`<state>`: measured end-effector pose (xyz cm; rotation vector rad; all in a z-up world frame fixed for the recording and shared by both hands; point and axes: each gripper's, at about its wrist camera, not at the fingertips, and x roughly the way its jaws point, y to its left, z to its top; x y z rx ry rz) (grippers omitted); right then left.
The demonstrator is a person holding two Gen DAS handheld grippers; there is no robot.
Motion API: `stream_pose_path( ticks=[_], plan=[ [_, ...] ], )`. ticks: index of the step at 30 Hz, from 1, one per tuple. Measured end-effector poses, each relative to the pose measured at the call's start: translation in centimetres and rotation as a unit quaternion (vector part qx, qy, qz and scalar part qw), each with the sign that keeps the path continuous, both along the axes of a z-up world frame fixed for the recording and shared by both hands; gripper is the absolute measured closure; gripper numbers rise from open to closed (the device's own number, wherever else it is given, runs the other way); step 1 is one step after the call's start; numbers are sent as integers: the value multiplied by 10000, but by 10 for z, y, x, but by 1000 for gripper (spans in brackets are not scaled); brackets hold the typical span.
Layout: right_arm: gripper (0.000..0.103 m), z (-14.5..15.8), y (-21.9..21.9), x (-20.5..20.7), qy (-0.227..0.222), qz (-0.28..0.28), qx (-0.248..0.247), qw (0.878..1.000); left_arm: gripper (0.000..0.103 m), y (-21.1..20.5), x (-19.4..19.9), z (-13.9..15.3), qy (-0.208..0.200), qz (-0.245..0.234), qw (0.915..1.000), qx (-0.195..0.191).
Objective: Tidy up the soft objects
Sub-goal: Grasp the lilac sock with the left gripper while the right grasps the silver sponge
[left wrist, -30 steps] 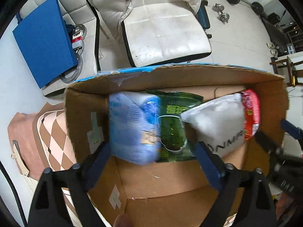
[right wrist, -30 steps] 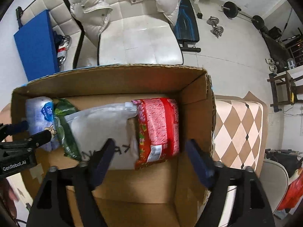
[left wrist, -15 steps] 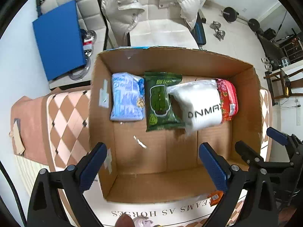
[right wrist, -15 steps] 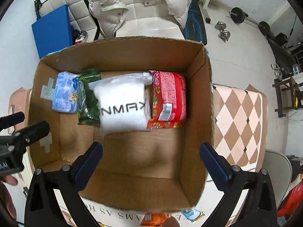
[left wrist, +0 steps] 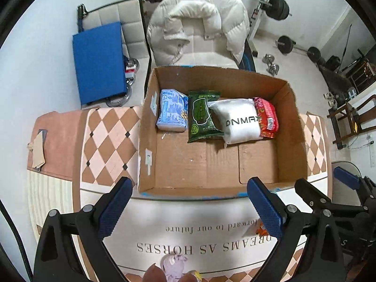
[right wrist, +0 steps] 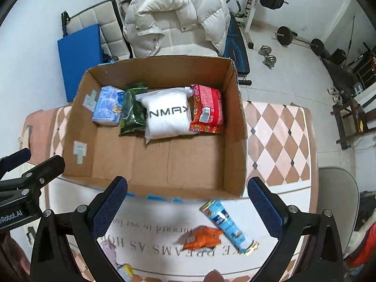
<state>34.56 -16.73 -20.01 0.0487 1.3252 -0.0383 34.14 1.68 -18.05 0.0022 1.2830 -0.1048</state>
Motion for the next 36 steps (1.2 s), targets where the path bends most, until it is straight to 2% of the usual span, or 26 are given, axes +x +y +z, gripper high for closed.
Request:
stream_pose_path(
  ticks=[8, 11, 14, 17, 19, 21, 22, 24, 26, 27, 29, 31, 33, 34, 36],
  plan=[
    [0, 34, 2, -45, -332, 24, 184, 9993, 1, 5, -41, 33, -333, 202, 9992, -74],
    [0, 47, 2, -66, -443, 89, 271, 9986, 1, 9, -62, 36, -416, 288, 9987, 83],
    [0, 43, 0, -90, -335, 125, 390, 9986, 1, 19, -92, 19, -255, 446, 9975, 484],
    [0, 10, -3, -125, 256, -140, 1049, 9941, 1, 38, -129, -12, 68, 718, 9938, 843],
    [0, -32, 7, -155, 947, -295, 1595, 9822, 1, 52, -156, -37, 305, 899, 9881, 1213],
    [0, -82, 30, -177, 1789, -160, 1863, 9659, 1, 66, -180, -61, 553, 1058, 9805, 1563],
    [0, -99, 37, -185, 2064, -117, 1944, 9589, 1, 73, -189, -71, 678, 1132, 9770, 1676],
    [0, -146, 58, -205, 2731, -166, 2161, 9372, 1, 91, -207, -89, 940, 1374, 9697, 1787],
    [4, -185, 75, -220, 3180, -337, 2329, 9184, 1, 109, -223, -99, 1071, 1626, 9636, 1832],
    [6, -196, 82, -223, 3331, -371, 2368, 9119, 1, 117, -231, -104, 1149, 1763, 9596, 1868],
    [17, -217, 97, -230, 3618, -423, 2446, 8986, 1, 127, -240, -110, 1235, 1904, 9559, 1865],
    [22, -228, 112, -235, 3758, -374, 2447, 8930, 1, 131, -243, -114, 1304, 1956, 9546, 1829],
    [34, -232, 125, -237, 3777, -227, 2341, 8955, 1, 133, -245, -117, 1346, 1978, 9548, 1762],
    [47, -233, 130, -237, 3750, -132, 2238, 8995, 1, 134, -241, -118, 1370, 1973, 9560, 1687],
    [51, -231, 133, -236, 3697, 12, 2124, 9045, 1, 131, -236, -119, 1378, 1945, 9598, 1484]
  ],
)
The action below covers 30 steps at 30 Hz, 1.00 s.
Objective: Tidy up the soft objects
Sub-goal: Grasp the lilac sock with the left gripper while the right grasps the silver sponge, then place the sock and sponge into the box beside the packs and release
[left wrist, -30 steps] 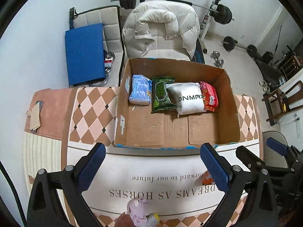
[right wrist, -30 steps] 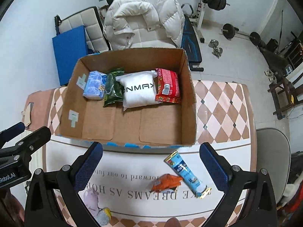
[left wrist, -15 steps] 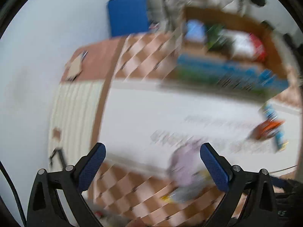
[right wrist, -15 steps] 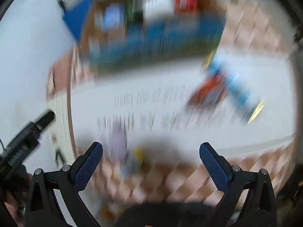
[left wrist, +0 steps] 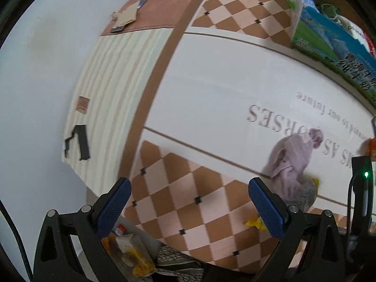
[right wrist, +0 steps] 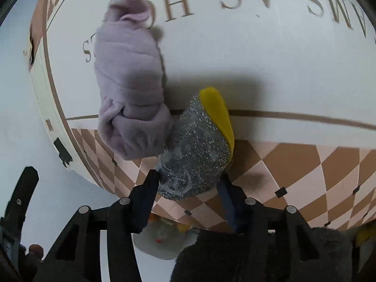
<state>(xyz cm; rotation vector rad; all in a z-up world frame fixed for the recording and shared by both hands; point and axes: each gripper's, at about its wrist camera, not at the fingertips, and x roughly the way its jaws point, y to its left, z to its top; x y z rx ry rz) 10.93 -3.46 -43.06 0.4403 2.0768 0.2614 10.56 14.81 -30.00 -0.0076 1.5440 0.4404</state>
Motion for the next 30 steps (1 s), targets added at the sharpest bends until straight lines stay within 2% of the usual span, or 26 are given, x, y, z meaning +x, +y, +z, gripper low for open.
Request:
stream_pose_path(
  ticks=[4, 6, 11, 15, 17, 20, 22, 23, 25, 26, 30],
  plan=[
    [55, 19, -18, 8, -525, 451, -369, 9969, 1, -16, 18, -9, 36, -192, 9987, -478],
    [56, 27, -39, 12, -707, 585, -534, 9943, 1, -35, 27, -20, 162, -479, 9962, -707],
    [56, 40, -95, 26, -975, 892, -1007, 9861, 1, -80, 46, -56, 548, -1051, 9866, -1124],
    [56, 39, -115, 30, -1045, 1186, -1332, 9784, 1, -104, 58, -92, 879, -1305, 9795, -1260],
    [53, 36, -120, 30, -965, 1015, -1239, 9824, 1, -109, 60, -103, 984, -1325, 9778, -1293],
    [45, 34, -124, 26, -908, 738, -1169, 9862, 20, -109, 59, -114, 1068, -1261, 9770, -1347],
    [45, 31, -116, 22, -905, 631, -1207, 9865, 50, -107, 57, -119, 1147, -1195, 9771, -1338],
    [44, 26, -115, 19, -885, 595, -1202, 9870, 55, -106, 56, -121, 1180, -1164, 9769, -1345],
    [45, 21, -111, 14, -854, 531, -1245, 9871, 65, -103, 55, -121, 1142, -1066, 9769, -1458],
    [54, 22, -111, 11, -877, 527, -1285, 9864, 65, -102, 54, -120, 1125, -1041, 9771, -1479],
    [61, 30, -98, 5, -1111, 623, -1304, 9832, 68, -103, 51, -103, 951, -1069, 9764, -1617]
  ],
)
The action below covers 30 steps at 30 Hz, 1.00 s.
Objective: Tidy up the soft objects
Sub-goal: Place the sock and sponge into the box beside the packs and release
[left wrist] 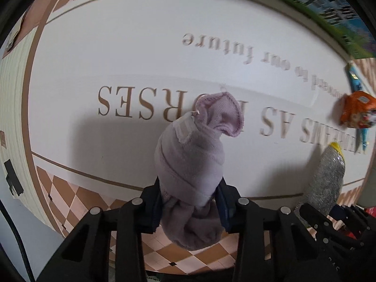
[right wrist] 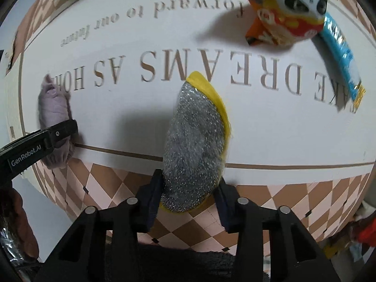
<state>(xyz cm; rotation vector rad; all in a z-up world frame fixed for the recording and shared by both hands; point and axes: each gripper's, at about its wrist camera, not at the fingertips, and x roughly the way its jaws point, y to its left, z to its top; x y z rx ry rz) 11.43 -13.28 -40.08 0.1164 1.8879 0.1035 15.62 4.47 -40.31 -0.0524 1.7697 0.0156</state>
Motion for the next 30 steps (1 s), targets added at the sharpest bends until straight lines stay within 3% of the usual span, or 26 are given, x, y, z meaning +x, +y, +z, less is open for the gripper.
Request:
stream_pose_path(
  ticks=[5, 9, 11, 14, 17, 21, 30],
  plan=[
    [64, 39, 4, 17, -307, -2, 384, 9988, 68, -18, 19, 62, -447, -69, 9973, -572],
    [64, 104, -2, 52, -870, -51, 850, 9926, 68, -36, 69, 138, -1095, -298, 9893, -917],
    [64, 137, -4, 76, -1190, -99, 1075, 9870, 68, -40, 100, 161, -1255, -376, 9864, -993],
    [64, 178, -6, 123, -1696, -143, 1258, 9773, 68, -38, 155, 177, -1452, -462, 9851, -792],
    [64, 188, -3, 172, -1966, -205, 1207, 9728, 68, -28, 209, 166, -1184, -431, 9893, -742],
    [64, 166, 8, 231, -1855, -239, 1252, 9743, 68, -24, 264, 128, -570, -381, 9955, -658],
    [64, 86, 42, 295, -1237, 20, 1127, 9859, 67, -33, 295, 74, 201, -609, 9977, -204]
  ],
)
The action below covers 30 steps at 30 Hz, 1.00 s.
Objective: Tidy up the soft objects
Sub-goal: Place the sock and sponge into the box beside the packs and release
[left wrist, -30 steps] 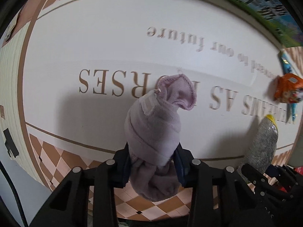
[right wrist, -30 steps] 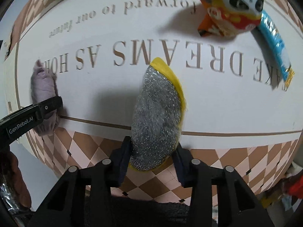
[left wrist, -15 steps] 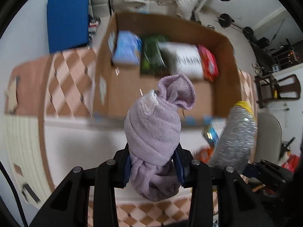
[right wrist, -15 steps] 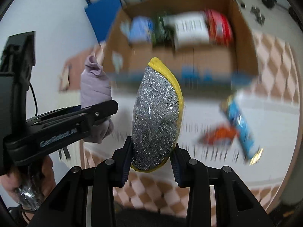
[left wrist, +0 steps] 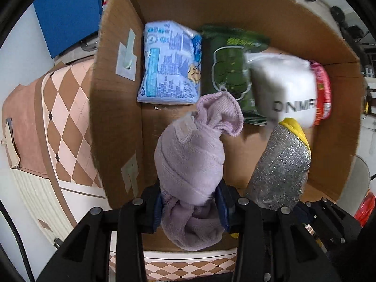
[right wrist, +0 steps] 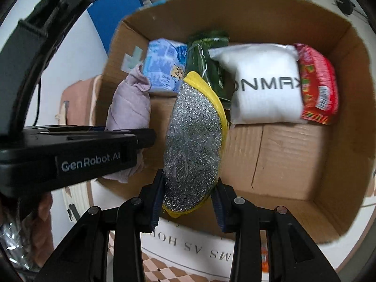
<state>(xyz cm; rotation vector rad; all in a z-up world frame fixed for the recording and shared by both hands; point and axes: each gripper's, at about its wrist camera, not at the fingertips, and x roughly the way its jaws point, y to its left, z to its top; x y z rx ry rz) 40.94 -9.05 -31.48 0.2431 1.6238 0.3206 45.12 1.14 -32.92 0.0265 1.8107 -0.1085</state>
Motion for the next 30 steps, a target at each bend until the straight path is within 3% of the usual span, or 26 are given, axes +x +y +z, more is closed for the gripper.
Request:
stream_pose_path(
  ticks=[10, 12, 14, 15, 16, 20, 22, 24, 30],
  plan=[
    [60, -38, 20, 28, 433, 259, 29, 9987, 64, 10, 2, -20, 287, 148, 9994, -87],
    [54, -41, 24, 32, 504, 373, -41, 9980, 55, 16, 2, -22, 284, 227, 9993, -118],
    [32, -41, 26, 35, 569, 407, -38, 9975, 46, 22, 2, -20, 223, 269, 9992, -173],
    [26, -41, 27, 36, 563, 403, -64, 9976, 41, 25, 1, -18, 186, 288, 9992, -181],
    [26, -40, 27, 36, 545, 419, -93, 9976, 35, 28, 0, -15, 128, 293, 9993, -199],
    [19, -31, 25, 34, 497, 388, -322, 9975, 32, 32, -3, 3, -107, 324, 9990, -293],
    [12, -24, 19, 27, 432, 369, -459, 9973, 10, 35, -8, 14, -328, 332, 9985, -301],
    [0, -14, 13, 20, 297, 351, -683, 9966, 7, 38, -19, 27, -600, 334, 9973, -273],
    [0, 21, -10, -6, -310, 104, -1212, 9921, 1, 39, -55, 57, -1240, 265, 9917, -226]
  ],
)
